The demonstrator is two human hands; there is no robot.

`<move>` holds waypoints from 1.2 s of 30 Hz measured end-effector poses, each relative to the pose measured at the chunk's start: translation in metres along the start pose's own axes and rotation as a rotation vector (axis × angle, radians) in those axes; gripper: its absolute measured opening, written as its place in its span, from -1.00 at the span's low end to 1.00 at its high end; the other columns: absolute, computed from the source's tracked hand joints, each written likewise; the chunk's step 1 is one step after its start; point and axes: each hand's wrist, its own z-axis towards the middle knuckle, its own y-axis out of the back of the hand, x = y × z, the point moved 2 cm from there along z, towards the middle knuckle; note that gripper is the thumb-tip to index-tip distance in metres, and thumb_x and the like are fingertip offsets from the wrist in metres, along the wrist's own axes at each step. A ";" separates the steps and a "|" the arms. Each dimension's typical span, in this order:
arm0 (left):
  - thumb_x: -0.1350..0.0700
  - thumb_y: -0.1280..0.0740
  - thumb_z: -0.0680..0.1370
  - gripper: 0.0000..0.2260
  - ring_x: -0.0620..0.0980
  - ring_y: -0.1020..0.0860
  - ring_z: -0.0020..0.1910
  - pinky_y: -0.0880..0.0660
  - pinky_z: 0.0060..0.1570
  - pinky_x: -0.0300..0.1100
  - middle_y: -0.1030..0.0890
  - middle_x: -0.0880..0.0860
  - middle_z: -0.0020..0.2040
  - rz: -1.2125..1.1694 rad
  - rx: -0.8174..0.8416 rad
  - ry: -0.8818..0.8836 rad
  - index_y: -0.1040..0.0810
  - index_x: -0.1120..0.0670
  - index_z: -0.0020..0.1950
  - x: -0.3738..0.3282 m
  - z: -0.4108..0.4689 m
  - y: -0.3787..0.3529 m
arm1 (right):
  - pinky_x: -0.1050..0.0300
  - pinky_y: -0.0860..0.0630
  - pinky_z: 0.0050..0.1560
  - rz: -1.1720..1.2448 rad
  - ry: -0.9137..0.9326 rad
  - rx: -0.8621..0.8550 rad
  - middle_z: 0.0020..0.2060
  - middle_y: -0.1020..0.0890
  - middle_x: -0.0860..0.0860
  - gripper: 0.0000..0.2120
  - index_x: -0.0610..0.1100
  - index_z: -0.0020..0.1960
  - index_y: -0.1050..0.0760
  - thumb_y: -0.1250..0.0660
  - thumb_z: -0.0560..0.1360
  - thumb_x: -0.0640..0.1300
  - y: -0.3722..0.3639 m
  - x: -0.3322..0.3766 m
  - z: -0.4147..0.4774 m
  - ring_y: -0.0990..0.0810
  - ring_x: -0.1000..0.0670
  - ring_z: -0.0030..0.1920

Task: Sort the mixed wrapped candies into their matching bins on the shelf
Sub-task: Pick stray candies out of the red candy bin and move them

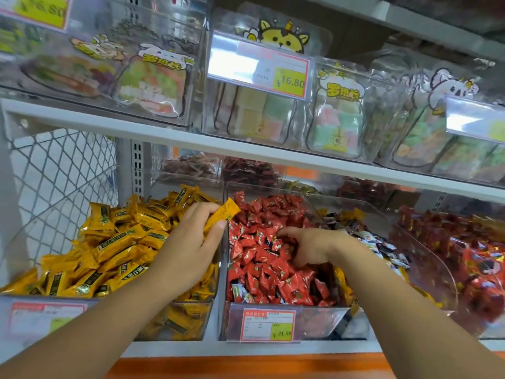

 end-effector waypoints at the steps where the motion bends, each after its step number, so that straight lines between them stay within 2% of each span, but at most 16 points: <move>1: 0.00 -0.13 0.63 -0.78 -0.30 -0.37 0.03 -0.25 0.01 -0.57 -0.43 -0.13 0.09 0.014 0.018 -0.009 -0.42 -0.02 0.24 0.001 -0.001 -0.001 | 0.14 -0.47 0.14 0.019 0.001 0.016 0.42 -0.38 -0.04 -0.17 0.18 0.53 -0.04 -0.40 0.43 -0.21 -0.002 0.000 0.004 -0.50 -0.06 0.21; 3: -0.01 -0.13 0.63 -0.77 -0.29 -0.38 0.04 -0.25 0.00 -0.57 -0.42 -0.14 0.09 0.022 0.042 -0.020 -0.41 -0.02 0.25 0.002 -0.001 -0.003 | 0.06 -0.43 0.28 0.071 0.013 0.022 0.44 -0.34 -0.05 -0.08 0.19 0.54 0.03 -0.44 0.40 -0.22 -0.010 -0.001 0.009 -0.45 -0.09 0.29; 5: -0.02 -0.12 0.63 -0.76 -0.28 -0.38 0.06 -0.26 0.01 -0.53 -0.42 -0.15 0.10 0.022 0.042 -0.016 -0.41 -0.02 0.26 0.004 -0.001 -0.003 | 0.01 -0.44 0.28 0.156 0.020 -0.010 0.46 -0.28 -0.08 -0.06 0.21 0.53 0.03 -0.46 0.40 -0.23 -0.022 -0.002 0.012 -0.45 -0.13 0.29; 8: -0.02 -0.11 0.64 -0.73 -0.26 -0.37 0.09 -0.25 0.01 -0.44 -0.43 -0.14 0.13 0.022 0.037 -0.004 -0.41 0.00 0.29 0.007 0.000 -0.004 | 0.12 -0.56 -0.07 0.356 0.069 -0.115 0.36 -0.29 -0.12 -0.15 0.27 0.45 -0.11 -0.41 0.39 -0.33 -0.037 -0.006 0.013 -0.54 -0.10 0.06; 10: -0.03 -0.11 0.64 -0.73 -0.26 -0.37 0.09 -0.26 0.01 -0.38 -0.43 -0.14 0.14 0.024 0.039 0.003 -0.41 0.00 0.29 0.007 0.000 -0.005 | 0.21 -0.50 -0.22 0.442 0.106 -0.171 0.25 -0.33 -0.14 -0.22 0.27 0.38 -0.20 -0.39 0.39 -0.35 -0.040 -0.008 0.014 -0.52 -0.07 -0.07; 15: -0.03 -0.10 0.64 -0.76 -0.23 -0.40 0.04 -0.33 -0.01 -0.27 -0.43 -0.13 0.10 0.010 0.035 0.013 -0.42 -0.01 0.24 0.006 0.000 -0.005 | 0.32 -0.33 -0.30 0.575 0.157 -0.266 0.19 -0.37 -0.08 -0.33 0.32 0.18 -0.35 -0.41 0.35 -0.35 -0.050 -0.007 0.017 -0.45 -0.05 -0.09; 18: -0.02 -0.11 0.64 -0.77 -0.21 -0.41 0.04 -0.34 -0.01 -0.25 -0.43 -0.13 0.09 -0.002 0.032 0.021 -0.42 -0.01 0.24 0.005 0.000 -0.004 | 0.37 -0.36 -0.40 0.642 0.179 -0.383 0.10 -0.43 -0.09 -0.47 0.21 0.00 -0.44 -0.40 0.34 -0.41 -0.049 -0.007 0.013 -0.46 -0.04 -0.17; 20: -0.02 -0.11 0.64 -0.77 -0.21 -0.41 0.04 -0.34 -0.01 -0.25 -0.44 -0.12 0.09 -0.011 0.034 0.025 -0.42 0.00 0.24 0.003 0.000 -0.003 | 0.29 -0.38 -0.42 0.698 0.227 -0.410 0.01 -0.52 -0.11 -0.57 0.05 -0.03 -0.49 -0.38 0.35 -0.46 -0.047 -0.005 0.010 -0.45 -0.02 -0.26; 22: -0.03 -0.11 0.64 -0.74 -0.21 -0.41 0.07 -0.33 0.01 -0.26 -0.44 -0.11 0.13 -0.008 0.031 0.027 -0.42 0.01 0.27 0.002 0.000 -0.002 | 0.21 -0.29 -0.49 0.800 0.241 -0.407 -0.15 -0.56 -0.12 -0.65 -0.06 -0.03 -0.51 -0.33 0.39 -0.48 -0.043 -0.003 0.004 -0.38 0.00 -0.43; 24: -0.03 -0.11 0.64 -0.71 -0.20 -0.41 0.10 -0.31 0.04 -0.29 -0.43 -0.11 0.16 0.001 0.019 0.029 -0.41 0.02 0.30 0.002 -0.001 -0.001 | 0.26 -0.19 -0.55 0.873 0.242 -0.420 -0.25 -0.56 -0.09 -0.70 -0.10 -0.03 -0.53 -0.31 0.42 -0.47 -0.037 -0.002 -0.001 -0.28 0.07 -0.56; 29: 0.01 -0.14 0.64 -0.79 -0.29 -0.40 -0.02 -0.29 -0.07 -0.51 -0.44 -0.15 0.07 -0.013 -0.022 0.030 -0.42 0.01 0.24 -0.004 -0.001 0.004 | 0.30 -0.22 -0.58 0.935 0.346 -0.501 0.01 -0.62 -0.07 -0.70 -0.06 -0.02 -0.56 -0.35 0.43 -0.44 -0.017 0.012 -0.020 -0.30 0.15 -0.59; 31: -0.01 -0.15 0.64 -0.80 -0.24 -0.43 -0.07 -0.32 -0.13 -0.45 -0.46 -0.14 0.04 -0.015 -0.016 0.052 -0.41 -0.01 0.23 -0.005 -0.001 0.007 | 0.37 -0.31 -0.53 0.952 0.393 -0.489 0.06 -0.59 0.00 -0.64 -0.03 0.05 -0.58 -0.35 0.44 -0.45 -0.012 0.017 -0.026 -0.41 0.20 -0.56; 32: -0.02 -0.15 0.63 -0.80 -0.22 -0.45 -0.12 -0.34 -0.14 -0.42 -0.48 -0.14 0.03 -0.014 -0.010 0.071 -0.39 -0.04 0.23 -0.006 -0.001 0.009 | 0.42 -0.41 -0.38 0.938 0.432 -0.454 0.10 -0.57 0.03 -0.62 0.00 0.11 -0.58 -0.38 0.44 -0.42 -0.011 0.019 -0.029 -0.51 0.25 -0.42; 33: -0.03 -0.16 0.63 -0.82 -0.22 -0.48 -0.15 -0.41 -0.14 -0.35 -0.51 -0.15 0.01 -0.023 -0.004 0.091 -0.37 -0.08 0.23 -0.006 -0.001 0.011 | 0.43 -0.46 -0.12 0.893 0.468 -0.415 0.17 -0.55 0.08 -0.59 0.06 0.16 -0.58 -0.43 0.43 -0.36 -0.011 0.019 -0.029 -0.56 0.32 -0.20; 34: -0.02 -0.18 0.63 -0.83 -0.25 -0.52 -0.14 -0.48 -0.11 -0.25 -0.53 -0.17 0.00 -0.042 0.002 0.109 -0.35 -0.11 0.21 -0.007 -0.002 0.012 | 0.37 -0.41 0.13 0.840 0.477 -0.378 0.24 -0.52 0.15 -0.54 0.14 0.19 -0.56 -0.47 0.42 -0.29 -0.011 0.017 -0.028 -0.52 0.32 0.04; 36: 0.00 -0.20 0.62 -0.88 -0.33 -0.54 -0.08 -0.56 -0.05 -0.10 -0.57 -0.17 0.00 -0.089 0.008 0.128 -0.32 -0.18 0.13 -0.008 -0.003 0.013 | 0.23 -0.30 0.30 0.791 0.419 -0.341 0.29 -0.48 0.23 -0.51 0.25 0.19 -0.55 -0.49 0.41 -0.22 -0.011 0.007 -0.024 -0.42 0.22 0.25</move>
